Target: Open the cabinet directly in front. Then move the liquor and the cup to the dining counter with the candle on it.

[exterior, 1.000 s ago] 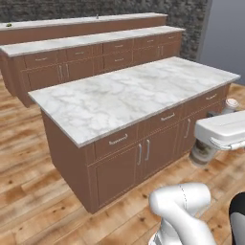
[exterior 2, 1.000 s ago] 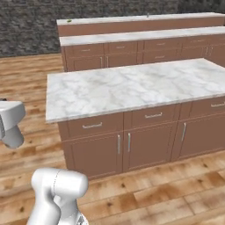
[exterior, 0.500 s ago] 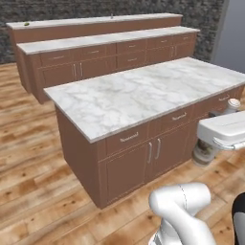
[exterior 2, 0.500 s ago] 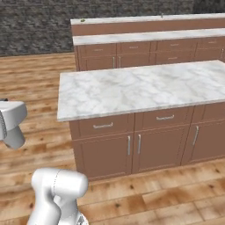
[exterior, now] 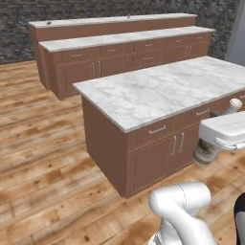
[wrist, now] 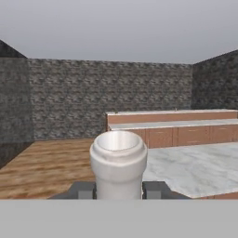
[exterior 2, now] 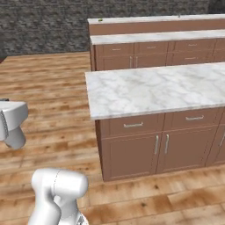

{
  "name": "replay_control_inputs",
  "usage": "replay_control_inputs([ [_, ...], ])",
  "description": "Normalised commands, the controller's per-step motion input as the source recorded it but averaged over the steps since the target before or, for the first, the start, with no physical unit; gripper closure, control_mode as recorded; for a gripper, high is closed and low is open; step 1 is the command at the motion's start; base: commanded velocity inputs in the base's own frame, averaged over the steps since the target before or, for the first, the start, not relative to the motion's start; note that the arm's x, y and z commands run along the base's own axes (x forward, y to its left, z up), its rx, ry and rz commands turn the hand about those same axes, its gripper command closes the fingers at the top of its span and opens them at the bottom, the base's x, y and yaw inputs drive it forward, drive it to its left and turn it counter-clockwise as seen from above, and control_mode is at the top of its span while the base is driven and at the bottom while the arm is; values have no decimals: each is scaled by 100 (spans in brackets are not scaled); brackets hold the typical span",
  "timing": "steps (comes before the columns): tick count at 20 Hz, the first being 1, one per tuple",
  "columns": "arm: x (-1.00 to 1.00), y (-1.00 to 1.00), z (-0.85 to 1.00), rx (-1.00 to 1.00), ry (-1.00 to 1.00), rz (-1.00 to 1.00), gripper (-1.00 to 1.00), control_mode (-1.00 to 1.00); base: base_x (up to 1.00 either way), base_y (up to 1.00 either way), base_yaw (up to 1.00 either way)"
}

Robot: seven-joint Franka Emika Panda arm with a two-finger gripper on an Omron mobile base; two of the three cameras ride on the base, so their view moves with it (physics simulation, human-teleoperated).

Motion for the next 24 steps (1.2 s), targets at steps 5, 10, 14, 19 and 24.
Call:
replay_control_inputs([
  [5, 0, 0, 0, 0, 0, 0, 100, 100, 2, 100, 4],
  [10, 0, 0, 0, 0, 0, 0, 100, 100, 15, 94, 5],
  [14, 0, 0, 0, 0, 0, 0, 100, 100, 66, 66, 13],
  [19, 0, 0, 0, 0, 0, 0, 100, 100, 98, 55, 15],
  [24, 0, 0, 0, 0, 0, 0, 100, 100, 100, 44, 14],
])
